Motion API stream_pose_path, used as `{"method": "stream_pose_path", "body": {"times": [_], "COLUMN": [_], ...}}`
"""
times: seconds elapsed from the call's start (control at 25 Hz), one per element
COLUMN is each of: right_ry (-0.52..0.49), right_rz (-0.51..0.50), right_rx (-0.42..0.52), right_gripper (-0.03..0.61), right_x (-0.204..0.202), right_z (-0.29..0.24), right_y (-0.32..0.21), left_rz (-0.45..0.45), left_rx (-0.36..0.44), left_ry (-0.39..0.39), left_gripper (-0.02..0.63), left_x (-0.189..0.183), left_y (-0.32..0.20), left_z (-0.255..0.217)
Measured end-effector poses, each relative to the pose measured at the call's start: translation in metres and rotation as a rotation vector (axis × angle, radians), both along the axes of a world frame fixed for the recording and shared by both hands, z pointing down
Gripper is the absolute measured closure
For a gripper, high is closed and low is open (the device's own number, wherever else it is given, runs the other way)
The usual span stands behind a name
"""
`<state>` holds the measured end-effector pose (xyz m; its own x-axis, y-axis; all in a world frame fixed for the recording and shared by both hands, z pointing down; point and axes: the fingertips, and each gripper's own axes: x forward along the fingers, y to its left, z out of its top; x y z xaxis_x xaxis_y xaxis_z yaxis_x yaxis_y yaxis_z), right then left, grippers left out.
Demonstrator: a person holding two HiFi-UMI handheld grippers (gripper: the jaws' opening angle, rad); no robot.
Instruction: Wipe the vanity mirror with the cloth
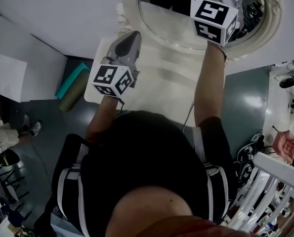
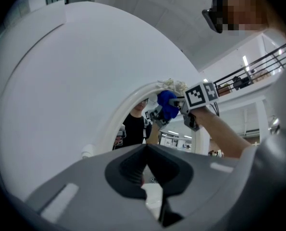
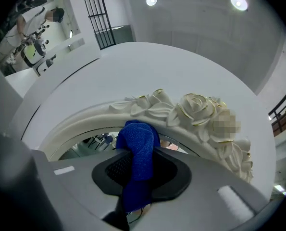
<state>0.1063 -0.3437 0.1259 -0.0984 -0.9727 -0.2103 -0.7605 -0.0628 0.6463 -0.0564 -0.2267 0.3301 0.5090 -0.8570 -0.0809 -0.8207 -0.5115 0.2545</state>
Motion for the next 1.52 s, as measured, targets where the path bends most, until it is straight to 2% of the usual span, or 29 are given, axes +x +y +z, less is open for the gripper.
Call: {"method": "stream_pose_path", "body": {"times": [0.4, 1.0, 1.28, 1.52], "right_ry": [0.188, 0.394, 0.518, 0.636], "right_rz": [0.000, -0.034, -0.076, -0.109], "right_rx": [-0.010, -0.037, -0.075, -0.122], "right_gripper": [0.500, 0.500, 0.500, 0.500], "right_x": [-0.041, -0.092, -0.113, -0.132], "right_z": [0.020, 0.078, 0.124, 0.185], "right_y": [-0.004, -0.010, -0.015, -0.016], "left_rz": [-0.006, -0.056, -0.080, -0.102], "left_rx": [-0.006, -0.033, -0.034, -0.040], "left_ry": [0.007, 0.014, 0.011, 0.012], "left_gripper": [0.604, 0.604, 0.604, 0.604], "left_x": [-0.003, -0.025, -0.035, -0.048], "left_y": [-0.001, -0.005, -0.007, -0.002], "left_z": [0.004, 0.017, 0.019, 0.019]}}
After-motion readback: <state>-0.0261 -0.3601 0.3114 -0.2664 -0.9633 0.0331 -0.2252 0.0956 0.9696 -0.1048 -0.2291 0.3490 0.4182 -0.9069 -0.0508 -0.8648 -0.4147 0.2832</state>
